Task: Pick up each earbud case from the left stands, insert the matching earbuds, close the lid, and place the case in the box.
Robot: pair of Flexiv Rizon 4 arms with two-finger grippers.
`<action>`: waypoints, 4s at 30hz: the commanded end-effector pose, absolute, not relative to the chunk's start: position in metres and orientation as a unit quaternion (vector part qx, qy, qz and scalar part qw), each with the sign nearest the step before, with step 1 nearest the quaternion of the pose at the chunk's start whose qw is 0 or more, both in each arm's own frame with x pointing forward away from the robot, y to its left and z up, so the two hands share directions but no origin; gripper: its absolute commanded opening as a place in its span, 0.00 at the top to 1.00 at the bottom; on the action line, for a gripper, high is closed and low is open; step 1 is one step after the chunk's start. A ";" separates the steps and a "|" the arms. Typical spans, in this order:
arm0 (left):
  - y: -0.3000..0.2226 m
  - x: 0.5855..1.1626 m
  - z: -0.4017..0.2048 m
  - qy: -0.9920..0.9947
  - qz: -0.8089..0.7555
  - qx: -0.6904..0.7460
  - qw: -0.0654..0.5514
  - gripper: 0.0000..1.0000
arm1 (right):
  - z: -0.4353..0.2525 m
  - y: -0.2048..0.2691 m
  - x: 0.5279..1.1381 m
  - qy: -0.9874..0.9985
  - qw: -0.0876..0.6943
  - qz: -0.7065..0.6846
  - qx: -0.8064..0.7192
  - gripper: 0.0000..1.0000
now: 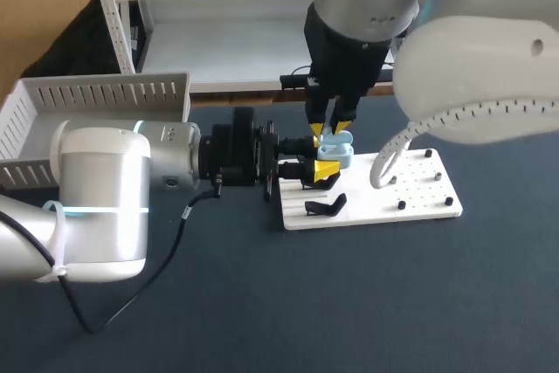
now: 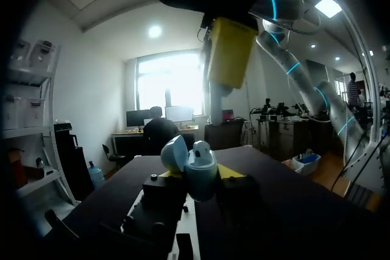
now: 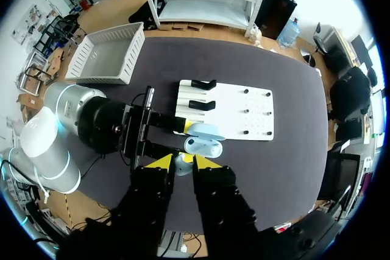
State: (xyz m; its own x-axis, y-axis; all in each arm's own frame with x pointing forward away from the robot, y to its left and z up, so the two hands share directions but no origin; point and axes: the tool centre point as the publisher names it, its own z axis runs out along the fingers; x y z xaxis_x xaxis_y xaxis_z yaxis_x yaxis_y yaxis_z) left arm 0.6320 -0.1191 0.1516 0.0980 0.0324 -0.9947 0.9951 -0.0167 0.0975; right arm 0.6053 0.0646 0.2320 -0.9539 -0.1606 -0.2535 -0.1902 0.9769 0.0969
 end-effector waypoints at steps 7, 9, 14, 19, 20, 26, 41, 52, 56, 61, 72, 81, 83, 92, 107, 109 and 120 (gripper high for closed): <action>-0.120 0.631 0.151 0.480 -0.469 0.535 0.514 1.00 | 0.225 0.070 0.609 0.987 0.115 0.060 -0.093 1.00; -0.120 0.631 0.151 0.480 -0.469 0.535 0.514 1.00 | 0.223 0.070 0.610 0.987 0.114 0.060 -0.093 1.00; -0.120 0.631 0.151 0.480 -0.469 0.535 0.514 1.00 | 0.215 0.069 0.614 0.987 0.115 0.058 -0.096 1.00; -0.120 0.631 0.151 0.480 -0.469 0.535 0.514 1.00 | 0.211 0.067 0.616 0.987 0.116 0.060 -0.097 1.00; -0.120 0.631 0.151 0.480 -0.469 0.535 0.514 1.00 | 0.210 0.067 0.617 0.987 0.116 0.060 -0.096 1.00; -0.120 0.631 0.151 0.480 -0.469 0.535 0.514 1.00 | 0.208 0.068 0.618 0.987 0.117 0.060 -0.095 1.00; -0.120 0.631 0.151 0.480 -0.469 0.535 0.514 1.00 | 0.205 0.066 0.623 0.988 0.116 0.056 -0.087 1.00; -0.120 0.631 0.151 0.480 -0.469 0.535 0.514 1.00 | 0.209 0.066 0.623 0.988 0.120 0.053 -0.082 1.00; -0.120 0.631 0.151 0.480 -0.469 0.535 0.514 1.00 | 0.212 0.065 0.621 0.988 0.123 0.053 -0.081 1.00; -0.120 0.631 0.151 0.480 -0.469 0.535 0.514 1.00 | 0.212 0.064 0.620 0.988 0.123 0.052 -0.078 1.00; -0.120 0.631 0.151 0.480 -0.469 0.535 0.514 1.00 | 0.208 0.063 0.617 0.988 0.121 0.055 -0.075 1.00; -0.120 0.631 0.151 0.480 -0.469 0.535 0.514 1.00 | 0.204 0.062 0.620 0.988 0.118 0.060 -0.074 1.00; -0.120 0.631 0.151 0.480 -0.469 0.535 0.514 1.00 | 0.203 0.062 0.621 0.988 0.119 0.061 -0.073 1.00; -0.120 0.631 0.151 0.480 -0.469 0.535 0.514 1.00 | 0.201 0.061 0.623 0.988 0.119 0.064 -0.070 1.00; -0.120 0.631 0.151 0.480 -0.469 0.535 0.514 1.00 | 0.195 0.058 0.623 0.989 0.110 0.059 -0.074 0.96; -0.120 0.631 0.151 0.480 -0.469 0.535 0.514 1.00 | 0.196 0.058 0.622 0.989 0.110 0.056 -0.076 0.56; -0.120 0.631 0.151 0.480 -0.469 0.535 0.514 1.00 | 0.225 0.046 0.613 0.986 0.134 0.080 -0.053 0.00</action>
State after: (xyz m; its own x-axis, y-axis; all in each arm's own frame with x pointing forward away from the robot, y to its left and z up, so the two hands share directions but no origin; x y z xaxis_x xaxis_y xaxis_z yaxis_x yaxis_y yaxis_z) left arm 0.6319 -0.1191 0.1514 0.0983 0.0327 -0.9946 0.9951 -0.0165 0.0978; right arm 0.6210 0.0592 0.2184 -0.9617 -0.1055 -0.2530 -0.1392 0.9830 0.1194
